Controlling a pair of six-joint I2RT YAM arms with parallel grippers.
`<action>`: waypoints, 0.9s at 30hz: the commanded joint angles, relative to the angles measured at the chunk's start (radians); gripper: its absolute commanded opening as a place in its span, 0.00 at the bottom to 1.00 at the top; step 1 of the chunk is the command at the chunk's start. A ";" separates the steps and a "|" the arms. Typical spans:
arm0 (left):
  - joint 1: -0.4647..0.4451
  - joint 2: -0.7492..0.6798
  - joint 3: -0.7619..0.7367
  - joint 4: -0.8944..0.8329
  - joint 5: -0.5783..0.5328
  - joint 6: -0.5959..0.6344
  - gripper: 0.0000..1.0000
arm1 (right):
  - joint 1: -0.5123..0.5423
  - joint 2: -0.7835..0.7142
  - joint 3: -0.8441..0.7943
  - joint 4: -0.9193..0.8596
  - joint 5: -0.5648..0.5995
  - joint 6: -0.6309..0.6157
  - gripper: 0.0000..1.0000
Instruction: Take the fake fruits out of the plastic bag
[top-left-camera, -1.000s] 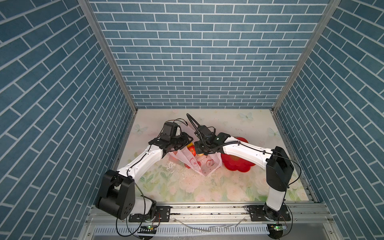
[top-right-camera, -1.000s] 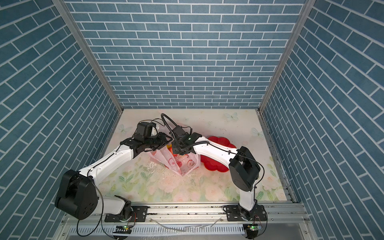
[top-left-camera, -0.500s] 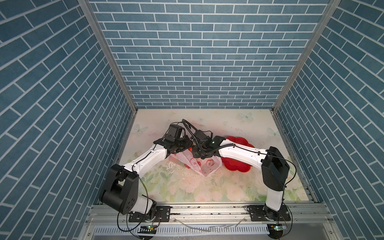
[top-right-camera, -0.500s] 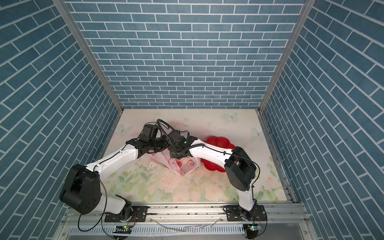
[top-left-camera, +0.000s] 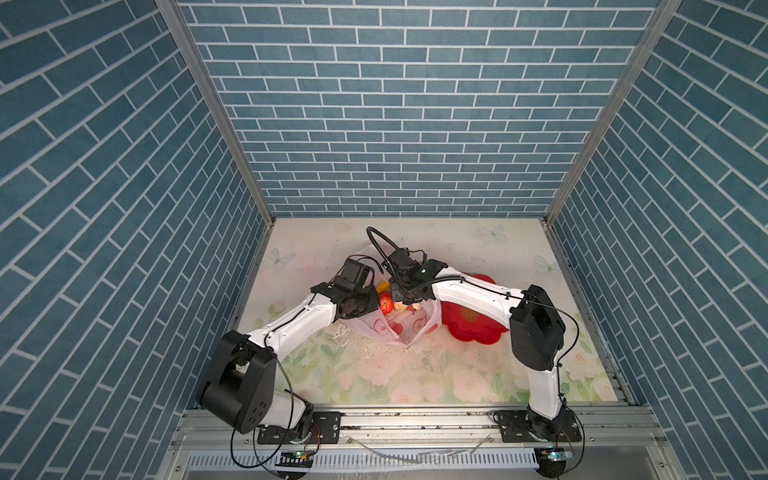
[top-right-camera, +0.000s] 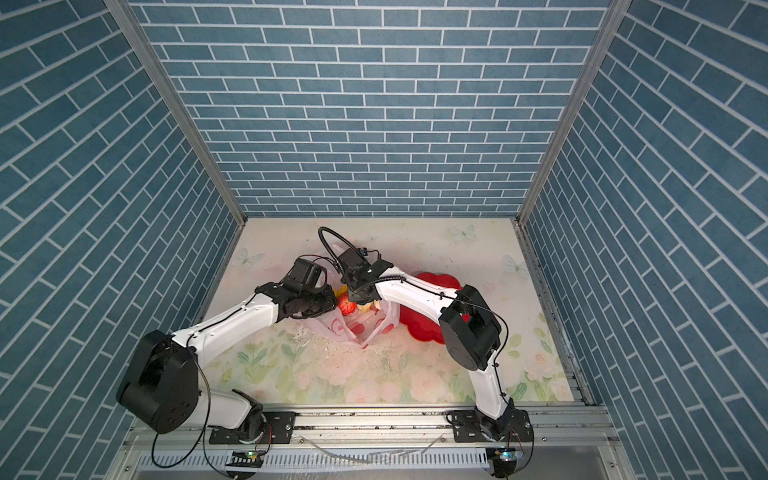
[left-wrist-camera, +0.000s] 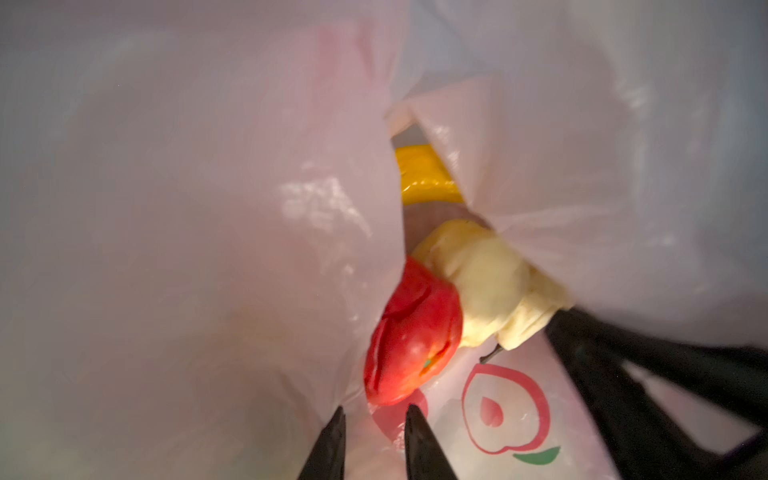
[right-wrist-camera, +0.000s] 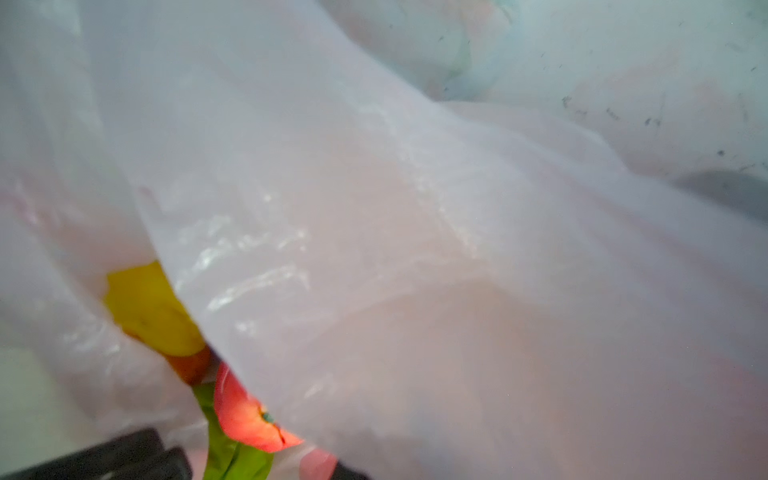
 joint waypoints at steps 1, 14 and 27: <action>-0.013 -0.048 -0.031 -0.082 -0.062 0.012 0.27 | -0.030 0.034 0.042 -0.038 0.047 -0.028 0.17; -0.017 -0.277 -0.246 -0.197 -0.094 -0.055 0.27 | -0.160 0.057 0.010 0.060 0.015 -0.044 0.18; -0.017 -0.359 -0.336 -0.182 -0.121 -0.113 0.27 | -0.257 0.040 -0.064 0.192 -0.134 -0.105 0.19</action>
